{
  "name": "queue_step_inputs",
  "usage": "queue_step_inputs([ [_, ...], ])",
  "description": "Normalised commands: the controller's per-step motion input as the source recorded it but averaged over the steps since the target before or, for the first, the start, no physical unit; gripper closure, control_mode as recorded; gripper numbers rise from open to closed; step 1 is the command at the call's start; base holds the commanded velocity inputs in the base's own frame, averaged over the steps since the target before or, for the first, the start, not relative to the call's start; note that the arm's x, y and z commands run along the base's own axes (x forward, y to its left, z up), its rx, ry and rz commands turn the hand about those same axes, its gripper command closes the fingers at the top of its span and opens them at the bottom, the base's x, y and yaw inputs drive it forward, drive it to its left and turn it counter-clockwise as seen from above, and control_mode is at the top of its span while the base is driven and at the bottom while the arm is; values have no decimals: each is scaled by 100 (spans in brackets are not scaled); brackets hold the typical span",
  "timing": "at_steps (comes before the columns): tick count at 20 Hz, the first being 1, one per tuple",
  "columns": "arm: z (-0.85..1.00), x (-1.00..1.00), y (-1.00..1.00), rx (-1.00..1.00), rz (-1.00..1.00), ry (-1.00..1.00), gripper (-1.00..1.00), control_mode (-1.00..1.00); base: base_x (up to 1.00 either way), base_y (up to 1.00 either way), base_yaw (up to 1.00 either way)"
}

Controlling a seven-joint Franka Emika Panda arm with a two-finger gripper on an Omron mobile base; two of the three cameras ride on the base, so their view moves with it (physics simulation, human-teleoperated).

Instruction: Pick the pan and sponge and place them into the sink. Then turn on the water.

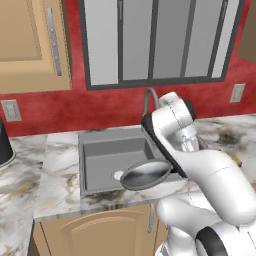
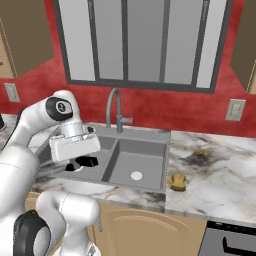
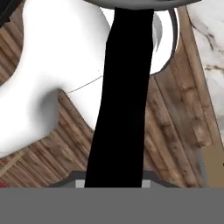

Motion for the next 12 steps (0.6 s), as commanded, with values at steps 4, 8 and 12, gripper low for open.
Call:
queue_step_inputs([
  [4,18,54,12,7,-5,14,100,-100,0,0,0],
  [8,7,44,0,5,-17,11,100,-100,0,0,0],
  [12,0,27,7,0,-19,3,100,-100,0,0,0],
])
